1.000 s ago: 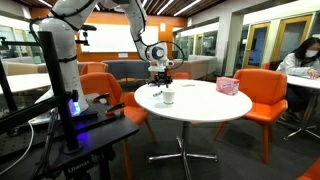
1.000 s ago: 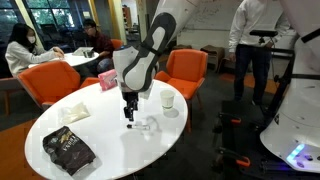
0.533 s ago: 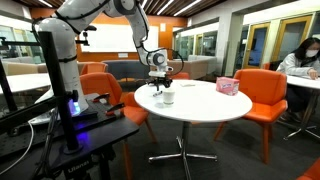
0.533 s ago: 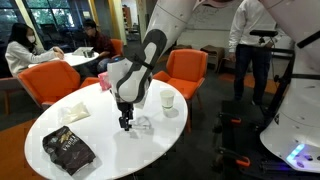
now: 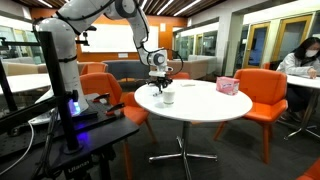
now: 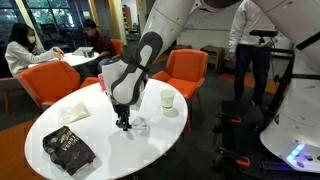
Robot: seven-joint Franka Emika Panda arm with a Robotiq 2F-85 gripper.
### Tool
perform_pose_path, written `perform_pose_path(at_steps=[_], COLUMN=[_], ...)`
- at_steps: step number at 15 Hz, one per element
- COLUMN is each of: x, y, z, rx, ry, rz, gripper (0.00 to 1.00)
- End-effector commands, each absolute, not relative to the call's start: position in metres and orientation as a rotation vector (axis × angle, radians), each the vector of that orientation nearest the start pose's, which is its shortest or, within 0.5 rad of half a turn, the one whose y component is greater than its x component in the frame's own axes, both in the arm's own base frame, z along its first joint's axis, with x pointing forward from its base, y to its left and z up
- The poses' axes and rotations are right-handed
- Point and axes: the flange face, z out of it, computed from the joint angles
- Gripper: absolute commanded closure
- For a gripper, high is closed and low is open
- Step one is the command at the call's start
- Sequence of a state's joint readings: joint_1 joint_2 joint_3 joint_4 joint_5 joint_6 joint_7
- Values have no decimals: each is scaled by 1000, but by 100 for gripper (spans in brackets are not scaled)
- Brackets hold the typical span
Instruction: Put the marker in the white cup
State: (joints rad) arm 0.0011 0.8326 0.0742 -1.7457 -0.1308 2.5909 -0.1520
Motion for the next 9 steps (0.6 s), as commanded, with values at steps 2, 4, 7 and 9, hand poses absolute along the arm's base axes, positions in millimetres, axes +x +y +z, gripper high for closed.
perform_pose_path(at_steps=[2,4,7,9], x=[651,651,653,657], y=[51,51,49,41], z=[106,109,126,147], rx=[-3113,-3104,-3089,-3078], ry=[-458,-451,-473,-494], rz=[59,67,11,-51], gripper=[100,95,95,95])
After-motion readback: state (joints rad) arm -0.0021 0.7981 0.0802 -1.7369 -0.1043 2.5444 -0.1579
